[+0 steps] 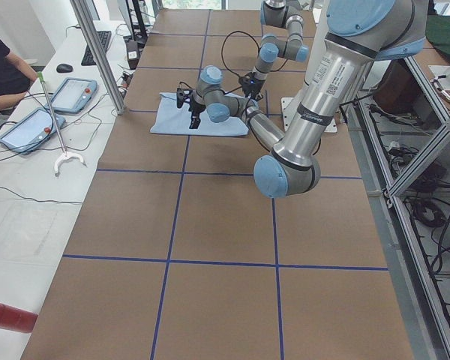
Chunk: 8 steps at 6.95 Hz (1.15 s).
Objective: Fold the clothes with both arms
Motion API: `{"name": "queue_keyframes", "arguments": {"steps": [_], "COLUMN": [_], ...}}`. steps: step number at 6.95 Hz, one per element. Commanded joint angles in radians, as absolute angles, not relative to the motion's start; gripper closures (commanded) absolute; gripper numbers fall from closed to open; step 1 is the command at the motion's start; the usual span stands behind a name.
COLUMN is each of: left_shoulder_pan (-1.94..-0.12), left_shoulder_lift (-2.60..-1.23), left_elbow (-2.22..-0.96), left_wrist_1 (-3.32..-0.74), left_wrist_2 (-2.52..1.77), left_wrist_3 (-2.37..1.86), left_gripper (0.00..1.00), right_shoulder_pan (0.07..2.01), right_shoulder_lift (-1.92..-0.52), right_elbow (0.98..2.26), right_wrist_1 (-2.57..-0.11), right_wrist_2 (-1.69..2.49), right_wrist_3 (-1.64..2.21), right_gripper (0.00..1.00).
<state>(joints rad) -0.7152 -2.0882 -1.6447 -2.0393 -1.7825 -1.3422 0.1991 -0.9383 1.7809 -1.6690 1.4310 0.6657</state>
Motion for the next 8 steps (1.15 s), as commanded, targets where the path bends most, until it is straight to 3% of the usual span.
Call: {"name": "queue_keyframes", "arguments": {"steps": [1,2,3,4,8], "left_shoulder_pan": [-0.715,-0.715,-0.715,-0.715,-0.715], "left_shoulder_lift": [-2.089,-2.091,-2.091,-2.094,-2.098], "left_elbow": [-1.644,-1.643,-1.643,-1.643,-1.640], "left_wrist_1": [-2.039,-2.039,-2.040,-2.040,-2.039], "left_wrist_2": [-1.782,-1.784,-1.783,-1.782,-1.782], "left_wrist_3": [-1.342,-1.344,-1.344,-1.344,-1.344], "left_gripper": [0.00,0.00,0.00,0.00,0.00], "right_shoulder_pan": [0.198,0.196,0.195,0.196,0.201], "right_shoulder_lift": [-0.939,-0.939,-0.939,-0.939,-0.946], "right_elbow": [1.781,1.781,1.781,1.781,1.784], "right_wrist_1": [-1.669,-1.669,-1.669,-1.670,-1.667], "right_wrist_2": [1.430,1.428,1.428,1.428,1.425], "right_wrist_3": [0.666,0.666,0.666,0.666,0.666], "right_gripper": [0.57,0.57,0.65,0.98,1.00]}}
